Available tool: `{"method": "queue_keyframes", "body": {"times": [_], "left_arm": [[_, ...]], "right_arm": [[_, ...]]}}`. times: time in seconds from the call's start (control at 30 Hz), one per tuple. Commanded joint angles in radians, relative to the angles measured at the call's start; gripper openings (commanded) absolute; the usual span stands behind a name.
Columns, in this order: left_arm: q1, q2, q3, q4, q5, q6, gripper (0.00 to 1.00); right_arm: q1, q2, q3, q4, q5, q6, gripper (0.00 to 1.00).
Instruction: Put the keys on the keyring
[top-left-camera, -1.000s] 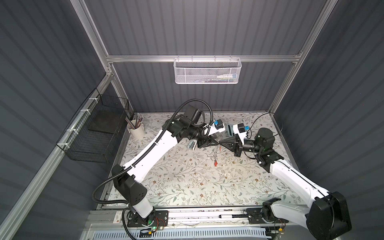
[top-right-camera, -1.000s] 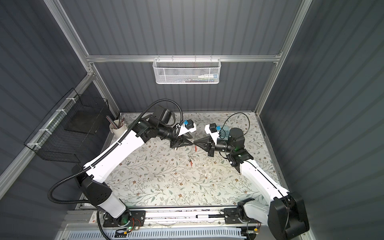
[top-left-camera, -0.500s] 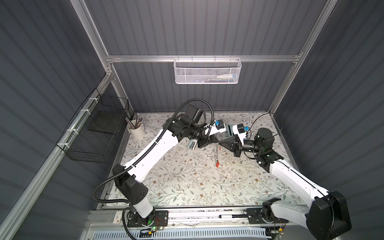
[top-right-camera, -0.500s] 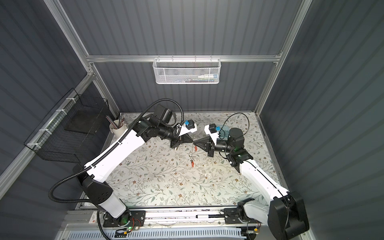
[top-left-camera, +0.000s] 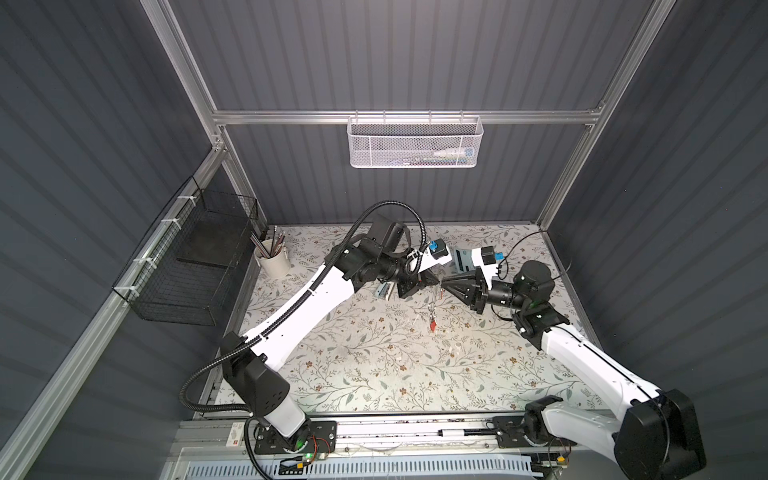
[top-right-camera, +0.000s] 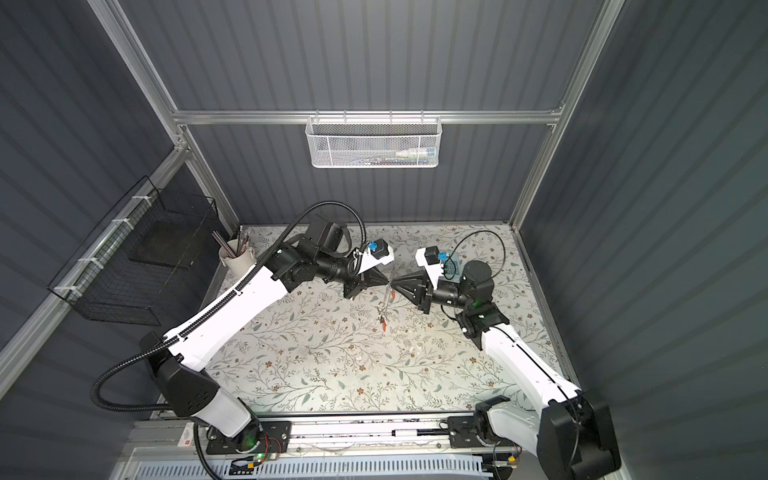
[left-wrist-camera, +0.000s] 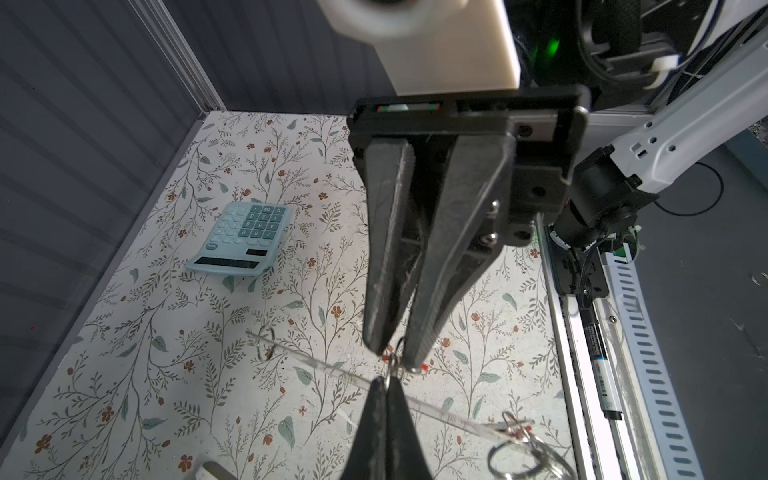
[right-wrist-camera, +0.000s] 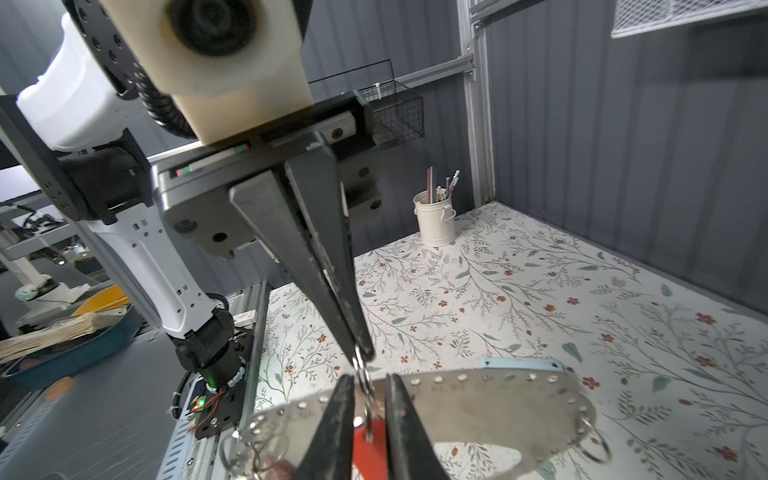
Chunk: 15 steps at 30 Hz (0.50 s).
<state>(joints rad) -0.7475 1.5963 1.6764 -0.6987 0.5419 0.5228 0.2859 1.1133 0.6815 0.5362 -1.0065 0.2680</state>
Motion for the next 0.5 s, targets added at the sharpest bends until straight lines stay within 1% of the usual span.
{"method": "queue_keyframes", "body": {"times": [0.0,0.03,0.1,0.2,0.27,0.33,0.47], "left_arm": [[-0.004,-0.071,-0.059,0.166,0.021,-0.088,0.00],[-0.003,-0.084,-0.088,0.210,0.027,-0.109,0.00],[-0.004,-0.106,-0.143,0.290,0.032,-0.150,0.00],[-0.004,-0.136,-0.222,0.421,0.031,-0.216,0.00],[-0.004,-0.155,-0.272,0.511,0.048,-0.270,0.00],[-0.003,-0.168,-0.331,0.609,0.061,-0.335,0.00],[-0.004,-0.168,-0.385,0.785,0.074,-0.477,0.00]], "right_arm": [[-0.029,-0.050,-0.027,0.125,0.041,0.144,0.29],[-0.036,-0.064,-0.031,0.120,0.054,0.157,0.34],[-0.048,-0.097,-0.037,0.081,0.097,0.164,0.41],[-0.054,-0.138,-0.014,-0.045,0.188,0.156,0.47],[-0.057,-0.149,0.005,-0.106,0.219,0.171,0.51],[-0.063,-0.150,0.025,-0.148,0.223,0.200,0.53],[-0.071,-0.143,0.059,-0.206,0.204,0.226,0.60]]}}
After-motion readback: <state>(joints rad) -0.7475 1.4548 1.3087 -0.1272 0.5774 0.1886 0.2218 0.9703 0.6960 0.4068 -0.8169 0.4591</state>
